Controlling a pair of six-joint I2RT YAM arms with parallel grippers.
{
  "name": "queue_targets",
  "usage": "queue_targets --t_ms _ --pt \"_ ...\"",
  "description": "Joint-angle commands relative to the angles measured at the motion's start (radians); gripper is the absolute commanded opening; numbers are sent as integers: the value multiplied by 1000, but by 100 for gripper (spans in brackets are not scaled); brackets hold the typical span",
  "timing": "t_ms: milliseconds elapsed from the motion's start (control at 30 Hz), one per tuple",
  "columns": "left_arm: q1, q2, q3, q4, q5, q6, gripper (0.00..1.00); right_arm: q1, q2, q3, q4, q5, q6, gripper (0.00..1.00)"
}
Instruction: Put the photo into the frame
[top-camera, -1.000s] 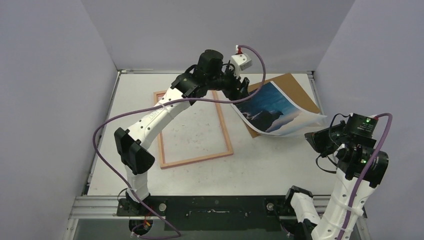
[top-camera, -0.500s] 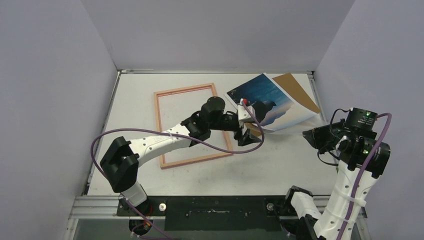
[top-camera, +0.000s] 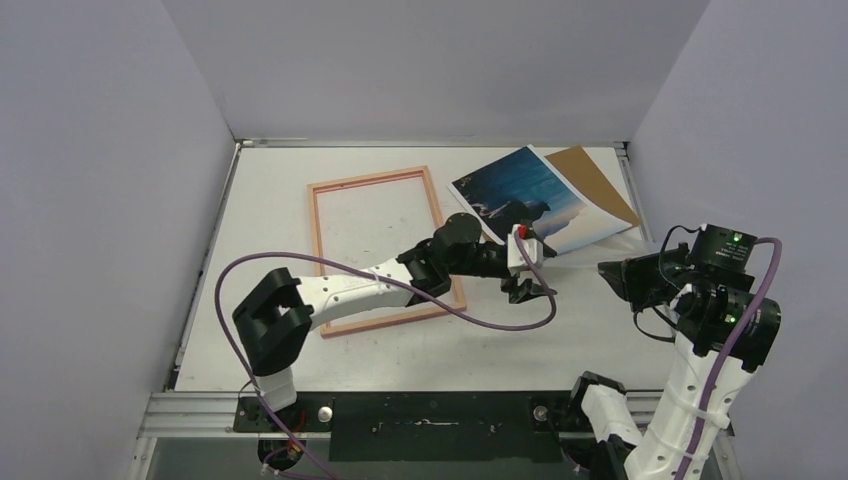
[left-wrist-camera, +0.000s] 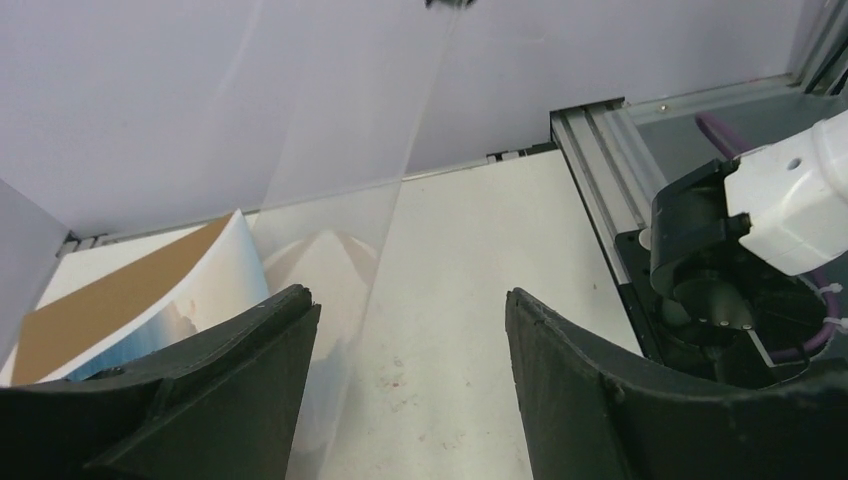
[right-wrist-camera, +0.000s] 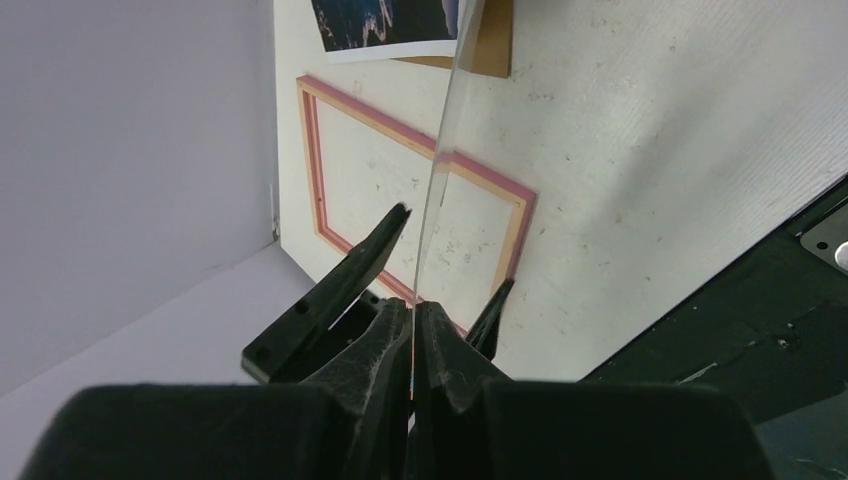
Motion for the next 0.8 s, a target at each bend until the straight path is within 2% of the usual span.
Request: queue_targets --t_ms 0,300,467,667,767 --pt "-25 62 60 54 -34 28 66 8 -22 3 -122 -54 39 0" --pt "-67 85 55 91 -238 48 43 8 -53 -27 -116 -54 73 0" --pt "-80 92 59 95 -256 53 33 8 -66 -34 -117 -66 84 0" --pt "-85 85 99 31 -249 56 5 8 -86 -54 -120 -86 96 0" --pt "-87 75 104 15 -234 59 0 8 -98 -68 -117 -98 109 0"
